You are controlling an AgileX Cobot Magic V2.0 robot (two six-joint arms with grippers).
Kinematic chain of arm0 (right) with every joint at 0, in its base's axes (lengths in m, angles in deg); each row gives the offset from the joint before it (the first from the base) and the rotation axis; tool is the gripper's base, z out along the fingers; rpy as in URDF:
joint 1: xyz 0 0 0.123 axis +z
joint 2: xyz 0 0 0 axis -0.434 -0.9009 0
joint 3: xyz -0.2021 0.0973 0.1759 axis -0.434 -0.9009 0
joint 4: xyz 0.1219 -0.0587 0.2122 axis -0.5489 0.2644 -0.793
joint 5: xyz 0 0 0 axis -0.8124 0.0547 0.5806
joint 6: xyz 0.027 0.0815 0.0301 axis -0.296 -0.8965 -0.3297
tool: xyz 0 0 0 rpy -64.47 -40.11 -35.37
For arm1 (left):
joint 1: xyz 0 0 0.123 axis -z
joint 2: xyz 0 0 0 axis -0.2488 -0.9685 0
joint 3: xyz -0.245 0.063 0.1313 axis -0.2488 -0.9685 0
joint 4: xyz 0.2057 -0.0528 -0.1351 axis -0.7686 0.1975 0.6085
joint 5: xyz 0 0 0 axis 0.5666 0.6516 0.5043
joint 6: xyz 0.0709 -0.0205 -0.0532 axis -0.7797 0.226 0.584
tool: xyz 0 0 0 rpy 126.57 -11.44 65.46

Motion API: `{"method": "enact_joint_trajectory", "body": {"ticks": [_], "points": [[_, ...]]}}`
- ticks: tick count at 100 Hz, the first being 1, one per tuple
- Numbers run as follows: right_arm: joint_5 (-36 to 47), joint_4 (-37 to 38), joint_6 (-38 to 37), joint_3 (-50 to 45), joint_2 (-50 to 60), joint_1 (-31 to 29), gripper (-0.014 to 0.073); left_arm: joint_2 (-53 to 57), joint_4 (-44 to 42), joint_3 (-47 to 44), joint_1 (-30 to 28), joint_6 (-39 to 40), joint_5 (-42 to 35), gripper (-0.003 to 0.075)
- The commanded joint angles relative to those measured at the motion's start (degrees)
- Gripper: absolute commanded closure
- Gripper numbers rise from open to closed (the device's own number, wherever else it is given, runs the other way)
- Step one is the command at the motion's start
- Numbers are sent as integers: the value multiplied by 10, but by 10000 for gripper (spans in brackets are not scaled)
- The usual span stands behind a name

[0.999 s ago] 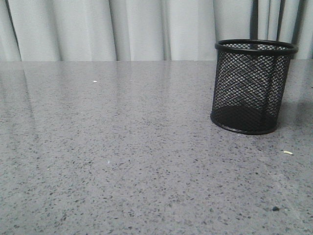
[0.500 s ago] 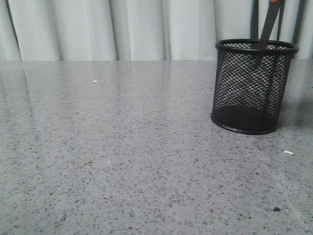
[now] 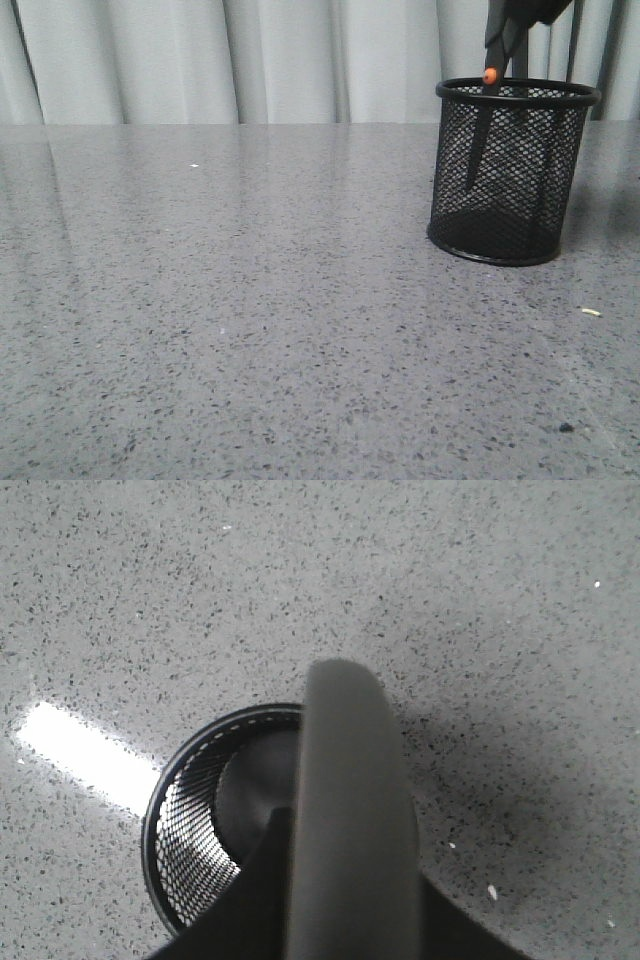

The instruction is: Put scissors into bucket

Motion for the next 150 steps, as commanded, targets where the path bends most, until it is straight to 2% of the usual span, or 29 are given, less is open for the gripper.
{"method": "enact_joint_trajectory", "body": {"ticks": [1,20,27,35,51,59,64,77,90,104,130,150], "points": [[18,-10,0,13,17,-3,594,-9,15,9,4,8,-47,740],[15,-10,0,20,18,-3,325,-9,15,9,4,8,-47,740],[15,-10,0,33,18,-3,251,-9,15,9,4,8,-47,740],[15,-10,0,57,18,-3,208,-9,15,9,4,10,-47,740],[12,13,0,122,18,-3,206,-9,9,0,4,30,-62,740],[6,17,0,157,20,-3,235,-9,-17,-14,3,64,-82,740],[2,9,0,174,25,-3,307,-8,-47,-25,3,95,-99,740],[16,-27,0,179,59,-3,671,11,-134,-74,3,193,-157,740],[23,-27,0,155,106,-3,639,58,-186,-142,3,261,-226,740],[103,-28,2,39,214,-2,639,133,-196,-235,3,325,-306,740],[349,1,2,-344,511,-2,639,260,-262,-394,-6,365,-358,740],[425,5,2,-528,728,-2,639,287,-241,-470,-7,366,-391,740]]}}
